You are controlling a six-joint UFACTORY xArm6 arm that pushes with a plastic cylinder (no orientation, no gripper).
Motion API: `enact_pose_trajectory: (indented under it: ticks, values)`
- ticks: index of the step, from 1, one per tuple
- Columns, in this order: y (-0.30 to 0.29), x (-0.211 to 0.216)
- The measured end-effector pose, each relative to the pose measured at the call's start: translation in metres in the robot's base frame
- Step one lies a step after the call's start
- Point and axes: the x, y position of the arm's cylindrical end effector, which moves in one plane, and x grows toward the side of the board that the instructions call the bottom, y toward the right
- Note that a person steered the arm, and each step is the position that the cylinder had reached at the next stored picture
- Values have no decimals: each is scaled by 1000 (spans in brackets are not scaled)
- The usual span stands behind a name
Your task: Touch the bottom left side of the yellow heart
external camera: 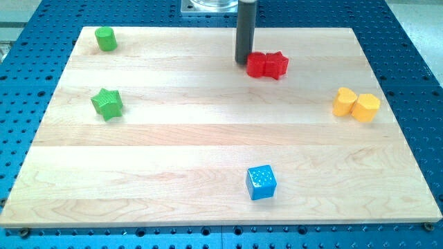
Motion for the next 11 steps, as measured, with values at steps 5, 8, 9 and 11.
enact_pose_trajectory:
  ticks: [5, 8, 9, 11]
  values:
    - [130, 149]
    - [138, 94]
    - [140, 89]
    - [140, 77]
